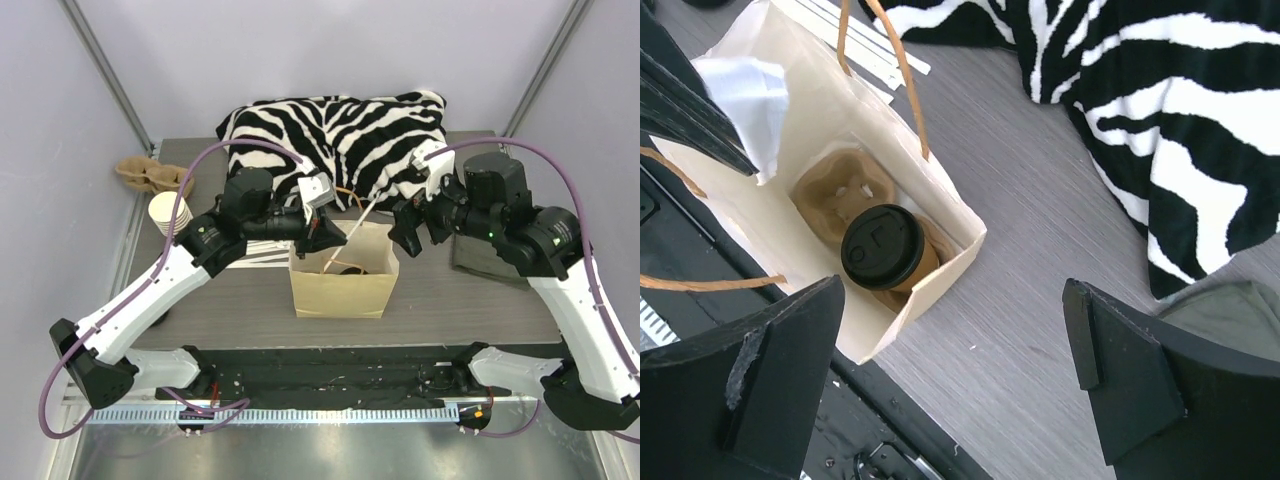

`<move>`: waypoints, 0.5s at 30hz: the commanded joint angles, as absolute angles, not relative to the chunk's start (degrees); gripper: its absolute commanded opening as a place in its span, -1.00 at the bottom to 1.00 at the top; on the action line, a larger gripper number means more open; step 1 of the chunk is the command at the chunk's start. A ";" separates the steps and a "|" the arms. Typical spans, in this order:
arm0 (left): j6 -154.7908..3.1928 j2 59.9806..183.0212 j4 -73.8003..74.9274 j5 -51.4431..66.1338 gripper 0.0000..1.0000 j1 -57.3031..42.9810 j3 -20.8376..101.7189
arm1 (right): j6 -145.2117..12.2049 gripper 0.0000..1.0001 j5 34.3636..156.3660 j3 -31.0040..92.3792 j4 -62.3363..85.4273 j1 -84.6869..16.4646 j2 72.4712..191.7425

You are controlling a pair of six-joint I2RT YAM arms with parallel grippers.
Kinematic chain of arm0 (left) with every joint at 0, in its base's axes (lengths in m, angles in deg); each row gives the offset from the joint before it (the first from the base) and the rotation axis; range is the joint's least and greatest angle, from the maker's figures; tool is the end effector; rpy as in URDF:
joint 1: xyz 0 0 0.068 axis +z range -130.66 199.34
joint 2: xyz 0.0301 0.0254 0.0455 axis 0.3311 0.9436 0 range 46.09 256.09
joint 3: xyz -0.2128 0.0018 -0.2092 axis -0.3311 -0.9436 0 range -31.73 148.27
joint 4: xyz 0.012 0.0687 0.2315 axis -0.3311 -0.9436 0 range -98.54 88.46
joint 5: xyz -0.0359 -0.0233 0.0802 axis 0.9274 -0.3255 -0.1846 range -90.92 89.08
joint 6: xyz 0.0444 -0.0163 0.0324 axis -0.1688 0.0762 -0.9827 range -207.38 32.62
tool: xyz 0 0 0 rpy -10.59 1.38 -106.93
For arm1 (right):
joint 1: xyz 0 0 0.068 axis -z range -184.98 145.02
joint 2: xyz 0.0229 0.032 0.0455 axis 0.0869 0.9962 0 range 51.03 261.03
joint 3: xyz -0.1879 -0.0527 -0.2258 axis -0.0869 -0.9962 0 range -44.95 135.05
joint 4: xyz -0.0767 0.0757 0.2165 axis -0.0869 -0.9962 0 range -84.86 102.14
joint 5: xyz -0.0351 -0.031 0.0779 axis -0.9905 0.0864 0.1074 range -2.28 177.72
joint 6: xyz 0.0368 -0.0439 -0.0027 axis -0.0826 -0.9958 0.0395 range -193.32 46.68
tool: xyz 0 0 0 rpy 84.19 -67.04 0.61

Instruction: Pack the takeout coffee

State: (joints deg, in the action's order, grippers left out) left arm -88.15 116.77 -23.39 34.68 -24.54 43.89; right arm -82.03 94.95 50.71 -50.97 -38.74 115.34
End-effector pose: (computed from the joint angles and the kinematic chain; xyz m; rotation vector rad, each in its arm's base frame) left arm 0.1597 -0.1862 0.4355 1.1411 1.5878 -1.0860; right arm 0.1230 0.0882 0.4827 -0.8468 1.9712 0.3911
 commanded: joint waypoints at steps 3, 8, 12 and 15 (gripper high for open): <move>-93.00 116.58 -30.53 33.63 -1.00 -25.14 44.30 | -80.79 0.99 94.14 49.27 -50.44 -36.36 113.78; -97.22 116.93 -37.73 32.84 -1.00 -25.31 45.44 | -80.35 1.00 93.44 49.10 -49.03 -34.78 113.87; -98.54 118.08 -41.17 32.39 -0.98 -25.40 46.67 | -80.35 1.00 92.12 49.71 -48.33 -33.90 114.74; -99.15 118.60 -42.14 32.57 -0.95 -25.66 46.85 | -80.00 1.00 91.33 50.68 -47.98 -33.20 115.19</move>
State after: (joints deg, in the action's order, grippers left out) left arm -96.79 117.86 -38.64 32.69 -25.02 44.24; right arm -80.96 93.24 48.94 -50.82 -34.09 114.55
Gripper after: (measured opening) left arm 0.014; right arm 0.996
